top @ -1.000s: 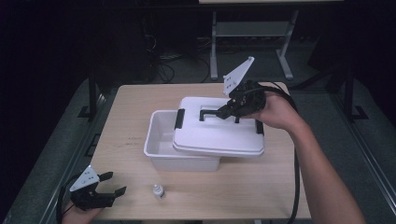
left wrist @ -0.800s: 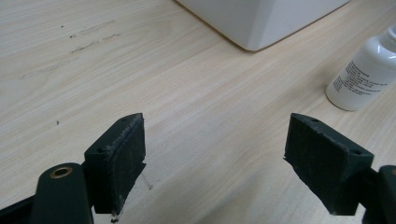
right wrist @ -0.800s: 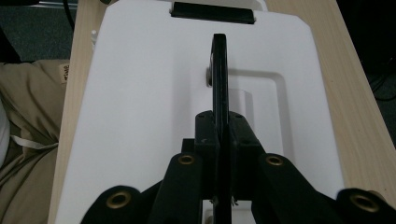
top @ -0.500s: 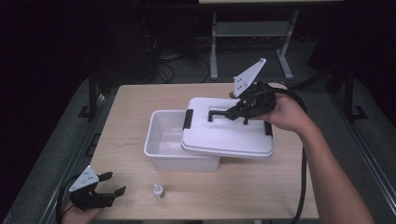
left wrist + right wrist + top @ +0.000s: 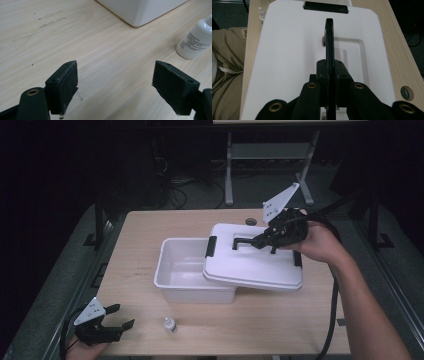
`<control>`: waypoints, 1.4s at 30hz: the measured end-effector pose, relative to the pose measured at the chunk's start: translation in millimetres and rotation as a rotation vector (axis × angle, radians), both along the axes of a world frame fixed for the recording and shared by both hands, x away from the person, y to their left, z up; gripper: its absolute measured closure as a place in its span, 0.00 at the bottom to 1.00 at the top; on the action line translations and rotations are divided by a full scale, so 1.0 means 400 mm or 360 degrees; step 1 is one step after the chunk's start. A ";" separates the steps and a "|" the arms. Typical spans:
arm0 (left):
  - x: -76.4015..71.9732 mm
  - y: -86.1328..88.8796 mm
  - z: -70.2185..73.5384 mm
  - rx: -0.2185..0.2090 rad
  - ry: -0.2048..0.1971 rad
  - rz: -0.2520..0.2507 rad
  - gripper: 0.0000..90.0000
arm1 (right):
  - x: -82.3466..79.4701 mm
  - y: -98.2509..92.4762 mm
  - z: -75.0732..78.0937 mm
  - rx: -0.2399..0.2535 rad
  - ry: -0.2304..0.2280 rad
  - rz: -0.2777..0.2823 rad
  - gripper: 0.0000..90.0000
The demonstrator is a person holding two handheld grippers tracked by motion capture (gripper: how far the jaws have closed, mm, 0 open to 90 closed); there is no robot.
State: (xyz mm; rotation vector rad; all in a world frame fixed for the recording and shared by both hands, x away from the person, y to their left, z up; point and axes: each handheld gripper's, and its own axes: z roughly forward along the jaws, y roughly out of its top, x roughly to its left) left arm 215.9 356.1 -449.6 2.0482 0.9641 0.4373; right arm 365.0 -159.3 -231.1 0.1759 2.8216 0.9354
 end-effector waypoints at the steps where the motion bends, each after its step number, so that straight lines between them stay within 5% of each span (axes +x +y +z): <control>1: 0.000 0.000 0.000 0.0001 0.0001 -0.0001 0.23 | -0.001 -0.005 -0.001 0.0000 0.0000 -0.0001 0.93; 42: 0.002 -0.002 0.002 0.0013 -0.0011 0.0003 0.23 | -0.036 -0.156 -0.037 0.0011 0.0022 -0.0140 0.93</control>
